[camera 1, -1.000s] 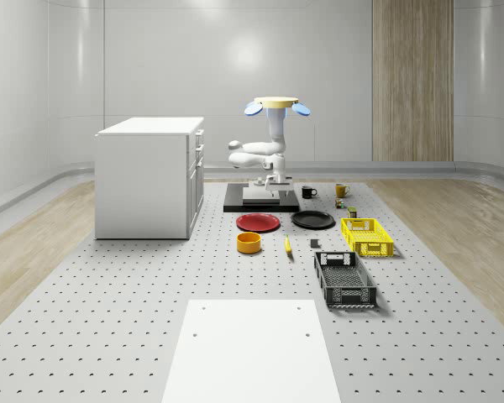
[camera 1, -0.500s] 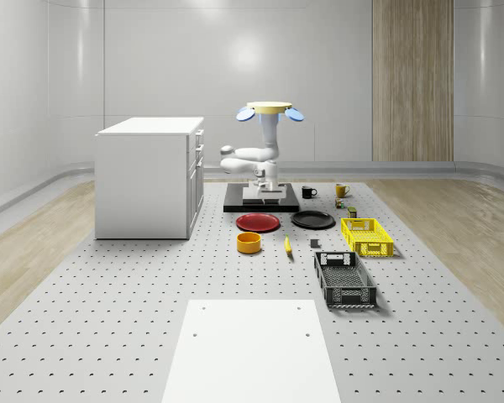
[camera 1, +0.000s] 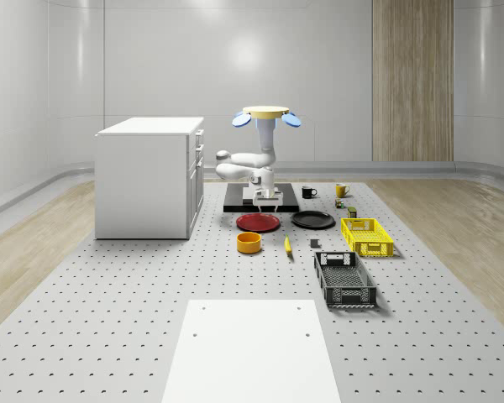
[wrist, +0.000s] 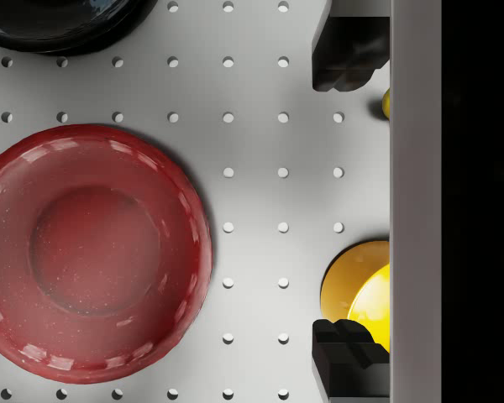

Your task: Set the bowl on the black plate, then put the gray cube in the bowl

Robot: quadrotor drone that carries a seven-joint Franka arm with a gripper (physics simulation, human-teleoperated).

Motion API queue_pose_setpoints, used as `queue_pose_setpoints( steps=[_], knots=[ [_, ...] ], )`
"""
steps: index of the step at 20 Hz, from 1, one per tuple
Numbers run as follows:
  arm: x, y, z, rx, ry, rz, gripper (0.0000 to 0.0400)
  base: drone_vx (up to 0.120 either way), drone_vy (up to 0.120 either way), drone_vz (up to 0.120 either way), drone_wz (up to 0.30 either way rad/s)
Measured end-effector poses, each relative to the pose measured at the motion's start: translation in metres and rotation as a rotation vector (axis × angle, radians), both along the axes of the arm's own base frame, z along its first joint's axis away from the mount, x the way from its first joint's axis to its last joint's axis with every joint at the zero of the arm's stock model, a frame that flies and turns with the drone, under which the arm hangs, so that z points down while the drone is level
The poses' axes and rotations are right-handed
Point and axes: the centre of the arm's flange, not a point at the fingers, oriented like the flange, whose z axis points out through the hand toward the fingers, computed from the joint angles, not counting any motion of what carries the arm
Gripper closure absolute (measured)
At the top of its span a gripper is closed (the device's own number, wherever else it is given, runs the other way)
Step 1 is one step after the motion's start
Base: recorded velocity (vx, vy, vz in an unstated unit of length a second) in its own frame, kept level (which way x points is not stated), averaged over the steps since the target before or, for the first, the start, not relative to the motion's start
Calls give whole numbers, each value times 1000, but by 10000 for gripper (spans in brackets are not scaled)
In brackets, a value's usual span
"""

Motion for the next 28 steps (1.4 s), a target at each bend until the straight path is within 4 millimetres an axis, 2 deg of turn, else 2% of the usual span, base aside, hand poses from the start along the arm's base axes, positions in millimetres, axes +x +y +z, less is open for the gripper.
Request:
queue_pose_setpoints(
  steps=[7, 14, 19, 21, 24, 28],
  knots=[
    [0, 0, 0, 0, 0, 0, 0, 120, -109, -97, 0],
    [0, 0, 0, 0, 0, 0, 0, 120, 0, 0, 0],
    [0, 0, 0, 0, 0, 0, 0, 120, 0, -120, 0],
    [0, 0, 0, 0, 0, 0, 0, 120, -80, -20, 0],
    [0, 0, 2, 0, 0, 0, 0, 0, 0, 0, 0],
    [0, 0, 14, 0, 0, 0, 0, 0, 0, -10, 0]
  ],
)
